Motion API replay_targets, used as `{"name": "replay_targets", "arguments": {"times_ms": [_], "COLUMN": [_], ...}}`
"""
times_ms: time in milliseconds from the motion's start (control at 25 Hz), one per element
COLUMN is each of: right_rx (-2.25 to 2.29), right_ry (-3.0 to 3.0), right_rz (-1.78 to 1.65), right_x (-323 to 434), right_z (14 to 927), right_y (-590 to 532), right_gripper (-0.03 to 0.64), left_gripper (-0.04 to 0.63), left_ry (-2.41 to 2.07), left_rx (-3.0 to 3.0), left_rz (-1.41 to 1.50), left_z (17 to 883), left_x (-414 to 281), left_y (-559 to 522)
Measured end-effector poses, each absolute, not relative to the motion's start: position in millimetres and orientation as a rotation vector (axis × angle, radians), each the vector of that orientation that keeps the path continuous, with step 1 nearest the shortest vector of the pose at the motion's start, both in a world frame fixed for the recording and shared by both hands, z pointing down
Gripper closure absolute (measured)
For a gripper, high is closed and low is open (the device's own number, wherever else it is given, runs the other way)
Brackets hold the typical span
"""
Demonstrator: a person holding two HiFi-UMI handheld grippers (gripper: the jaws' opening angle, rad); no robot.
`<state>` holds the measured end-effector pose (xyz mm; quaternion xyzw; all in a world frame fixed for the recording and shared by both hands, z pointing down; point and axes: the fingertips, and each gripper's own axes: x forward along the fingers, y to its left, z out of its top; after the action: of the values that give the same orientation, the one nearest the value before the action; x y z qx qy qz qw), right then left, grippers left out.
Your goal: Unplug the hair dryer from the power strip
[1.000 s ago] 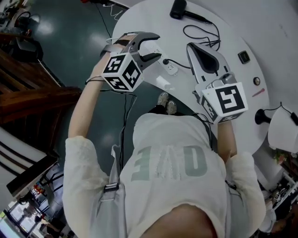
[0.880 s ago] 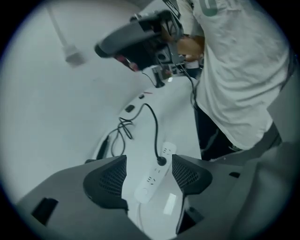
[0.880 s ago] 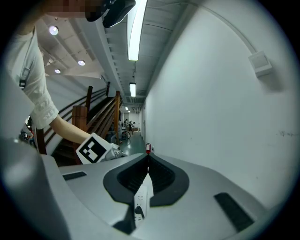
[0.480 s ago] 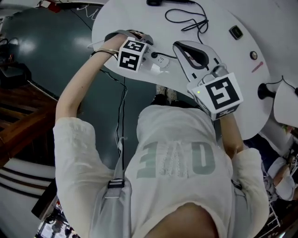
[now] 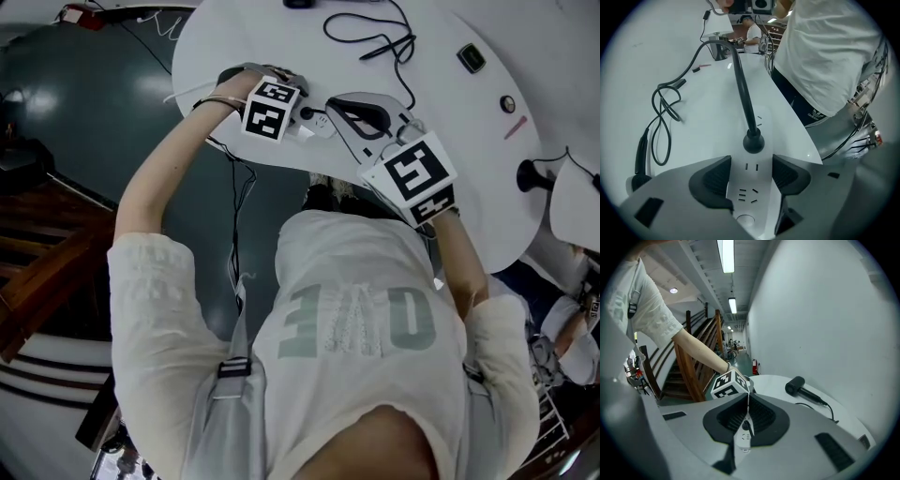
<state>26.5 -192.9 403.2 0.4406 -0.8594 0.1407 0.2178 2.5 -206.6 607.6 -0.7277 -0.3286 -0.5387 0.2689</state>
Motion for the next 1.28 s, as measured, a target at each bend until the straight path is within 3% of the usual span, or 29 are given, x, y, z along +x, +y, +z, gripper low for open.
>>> {"name": "replay_targets", "arguments": {"times_ms": [280,400,560,920,960,1000,1280], "right_rx": [1.077,1.032,1.153,1.445,1.414,1.380,1.302], "right_ry": [-2.381,-2.355,-2.296,-2.182,-2.192,-2.204,-2.243], "right_rz": [0.567,0.688,0.752,0.527,0.512,0.512,0.682], "right_x": [7,-2,-3,1,-1,-3,1], "right_z": [436,470,514,552,552,553,559], "right_y": [-165,-148,-161,-214,-216,-218,-220], "right_gripper": [0.587,0.468,0.448,0.449,0.472,0.536,0.549], "left_gripper": [0.318,0.316,0.316,0.316,0.316,0.316,0.316], "left_ry": [-0.930,-0.946,-0.952,-0.962,-0.962,-0.962,-0.955], "left_rx": [-2.017,-2.042,-2.055,-2.067,-2.068,-2.068,-2.066], "left_rz": [-1.444,-1.442,-1.441,-1.425,-1.426,-1.427,-1.434], "left_z": [609,608,608,609,609,608,608], "left_x": [3,4,4,6,6,6,6], "left_y": [-205,-205,-205,-206,-206,-206,-207]}}
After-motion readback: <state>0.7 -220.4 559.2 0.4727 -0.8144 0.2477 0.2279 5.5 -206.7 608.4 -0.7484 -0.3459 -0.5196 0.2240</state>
